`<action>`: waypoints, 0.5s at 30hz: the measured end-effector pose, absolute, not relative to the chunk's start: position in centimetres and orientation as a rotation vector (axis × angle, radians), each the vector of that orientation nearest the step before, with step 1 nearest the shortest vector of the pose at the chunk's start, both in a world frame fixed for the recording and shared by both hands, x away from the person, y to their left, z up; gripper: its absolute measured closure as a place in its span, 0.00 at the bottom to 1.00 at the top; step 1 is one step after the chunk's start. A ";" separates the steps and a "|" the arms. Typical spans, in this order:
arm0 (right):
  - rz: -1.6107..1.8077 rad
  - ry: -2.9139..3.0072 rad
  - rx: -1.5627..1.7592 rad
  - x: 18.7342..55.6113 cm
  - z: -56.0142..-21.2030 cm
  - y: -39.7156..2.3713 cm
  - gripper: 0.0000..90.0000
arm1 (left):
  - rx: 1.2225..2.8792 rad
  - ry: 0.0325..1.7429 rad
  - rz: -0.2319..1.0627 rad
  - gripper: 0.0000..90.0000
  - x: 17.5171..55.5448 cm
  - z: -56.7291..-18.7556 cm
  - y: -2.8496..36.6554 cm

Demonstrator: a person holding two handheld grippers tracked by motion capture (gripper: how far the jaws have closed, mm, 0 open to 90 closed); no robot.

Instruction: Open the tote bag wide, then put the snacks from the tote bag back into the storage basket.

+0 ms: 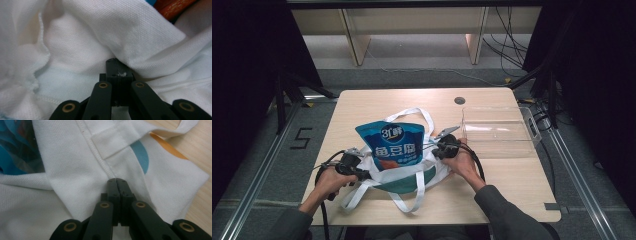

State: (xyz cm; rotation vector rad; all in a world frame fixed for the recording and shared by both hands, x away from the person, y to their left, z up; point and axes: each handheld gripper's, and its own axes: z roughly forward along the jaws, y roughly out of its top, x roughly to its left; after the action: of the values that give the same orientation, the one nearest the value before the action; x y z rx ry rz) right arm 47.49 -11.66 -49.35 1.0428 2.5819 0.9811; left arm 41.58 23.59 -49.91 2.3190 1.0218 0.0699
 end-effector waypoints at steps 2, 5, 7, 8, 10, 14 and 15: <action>1.011 2.555 1.012 47.5 -49.2 -12.0 0.94 | 2.300 1.031 0.078 0.99 41.5 -49.9 23.5; 1.062 2.533 1.003 47.1 -48.2 -12.6 0.86 | 2.308 1.027 0.124 0.89 41.2 -49.3 23.8; 1.118 2.521 0.987 46.7 -47.2 -13.1 0.84 | 2.306 1.012 0.177 0.77 40.8 -48.9 24.0; 1.132 2.513 0.994 46.4 -46.9 -13.2 0.83 | 2.285 1.015 0.211 0.73 40.5 -48.5 24.2; 1.164 2.511 0.975 46.2 -45.8 -13.7 0.80 | 2.267 1.027 0.246 0.64 40.0 -47.9 24.6; 1.166 2.509 0.976 46.1 -44.4 -14.3 0.72 | 2.234 1.018 0.283 0.55 38.7 -47.0 24.7; 1.181 2.492 0.973 46.1 -44.2 -14.4 0.70 | 2.207 1.022 0.305 0.47 38.2 -46.7 24.4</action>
State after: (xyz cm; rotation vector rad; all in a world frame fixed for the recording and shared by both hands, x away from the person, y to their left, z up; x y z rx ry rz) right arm 46.11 -14.36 -44.18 0.9726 2.4917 1.1810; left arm 38.15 24.36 -46.70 2.2067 1.0223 0.3048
